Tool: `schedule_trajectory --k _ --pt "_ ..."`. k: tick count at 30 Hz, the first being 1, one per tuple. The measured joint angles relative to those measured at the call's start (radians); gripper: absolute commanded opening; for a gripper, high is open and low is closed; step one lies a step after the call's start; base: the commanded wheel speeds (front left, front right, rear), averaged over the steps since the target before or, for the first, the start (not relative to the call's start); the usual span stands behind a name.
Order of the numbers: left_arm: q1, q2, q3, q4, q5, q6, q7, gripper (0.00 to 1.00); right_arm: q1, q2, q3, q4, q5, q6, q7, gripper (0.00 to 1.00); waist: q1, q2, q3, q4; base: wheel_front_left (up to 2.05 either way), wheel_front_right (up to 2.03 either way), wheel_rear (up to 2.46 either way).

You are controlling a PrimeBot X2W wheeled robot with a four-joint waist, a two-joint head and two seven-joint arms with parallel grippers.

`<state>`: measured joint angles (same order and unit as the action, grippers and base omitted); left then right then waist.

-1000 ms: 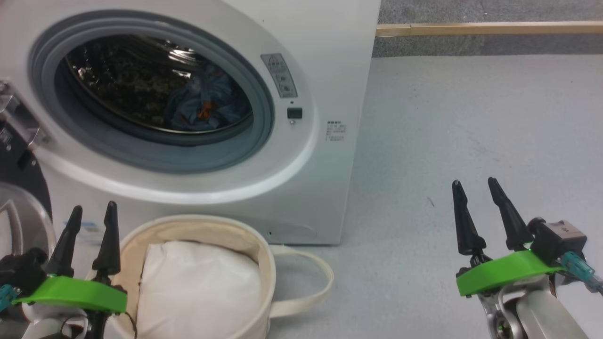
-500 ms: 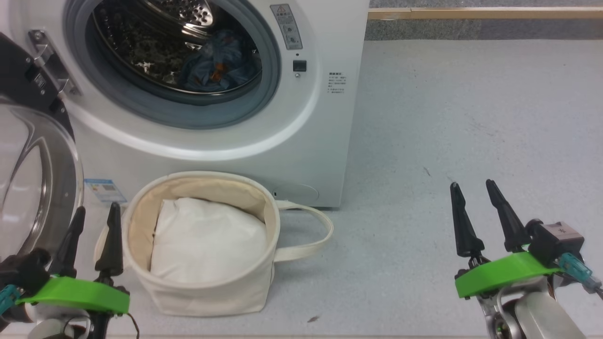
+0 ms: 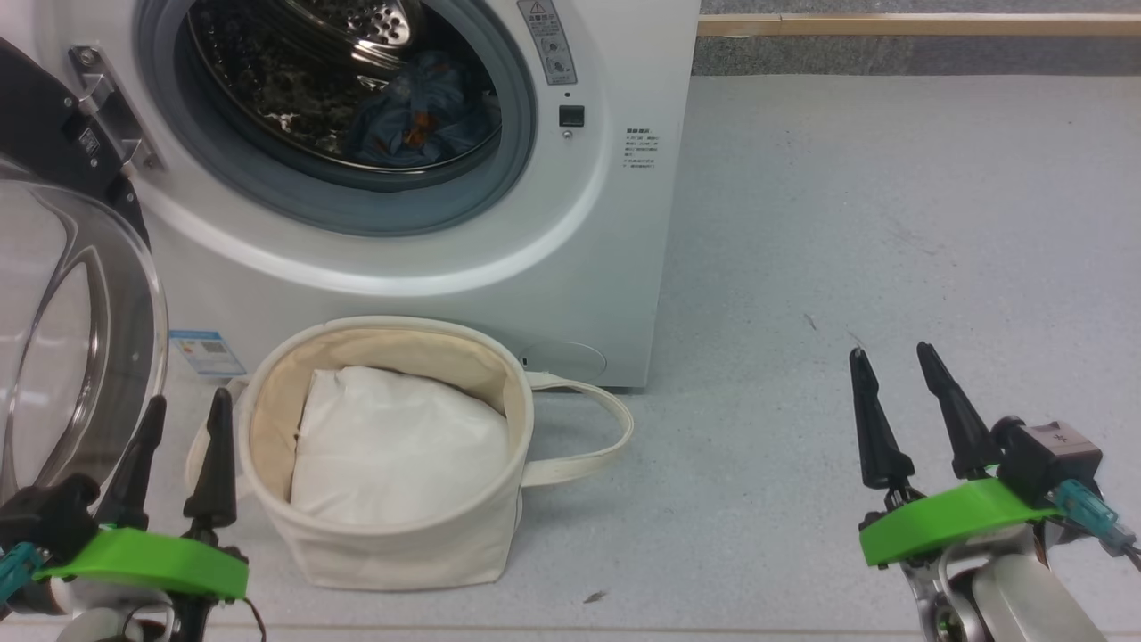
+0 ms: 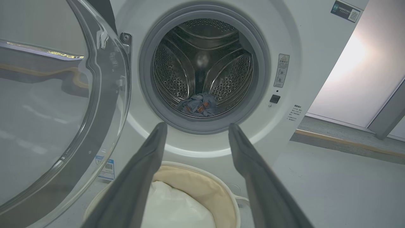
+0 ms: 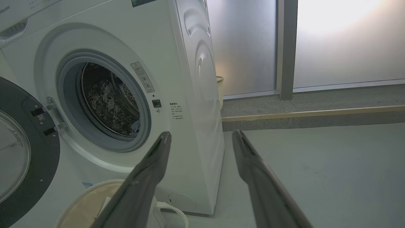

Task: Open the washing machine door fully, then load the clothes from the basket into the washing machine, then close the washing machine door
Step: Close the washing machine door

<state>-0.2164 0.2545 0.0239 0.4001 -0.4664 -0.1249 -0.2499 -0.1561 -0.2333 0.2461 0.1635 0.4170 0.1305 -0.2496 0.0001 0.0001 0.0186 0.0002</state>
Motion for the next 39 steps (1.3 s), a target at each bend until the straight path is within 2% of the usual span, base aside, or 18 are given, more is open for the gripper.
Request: schedule_trajectory --k 11,19,26,32,39 --pt "0.001 0.0 -0.001 0.0 0.0 0.0 0.0 1.0 0.0 0.0 0.0 0.0 0.0 0.0 0.0 1.0 -0.0001 0.0 0.002 0.01 0.0 0.0 0.0" --pt "0.001 0.001 -0.007 0.0 0.007 0.0 0.0 1.0 0.0 0.0 0.002 0.0 0.0 0.0 0.0 1.0 -0.0001 0.0 -0.002 0.05 0.0 0.0 0.0" --pt "0.001 0.0 -0.005 0.006 0.007 0.0 0.0 1.0 0.0 0.001 0.014 0.003 0.004 0.0 0.0 1.0 -0.0001 0.0 -0.009 0.115 0.0 0.0 0.0" --pt "0.001 -0.006 0.035 0.027 0.016 0.0 0.0 1.0 0.0 0.001 0.025 0.005 0.009 0.0 0.0 1.0 -0.0002 0.0 -0.014 0.174 0.0 0.0 0.0" --pt "0.001 -0.034 0.067 0.03 0.071 0.0 0.0 1.0 0.002 0.003 0.035 0.012 0.016 0.0 0.0 1.0 -0.0001 0.0 -0.025 0.275 0.0 0.0 0.0"
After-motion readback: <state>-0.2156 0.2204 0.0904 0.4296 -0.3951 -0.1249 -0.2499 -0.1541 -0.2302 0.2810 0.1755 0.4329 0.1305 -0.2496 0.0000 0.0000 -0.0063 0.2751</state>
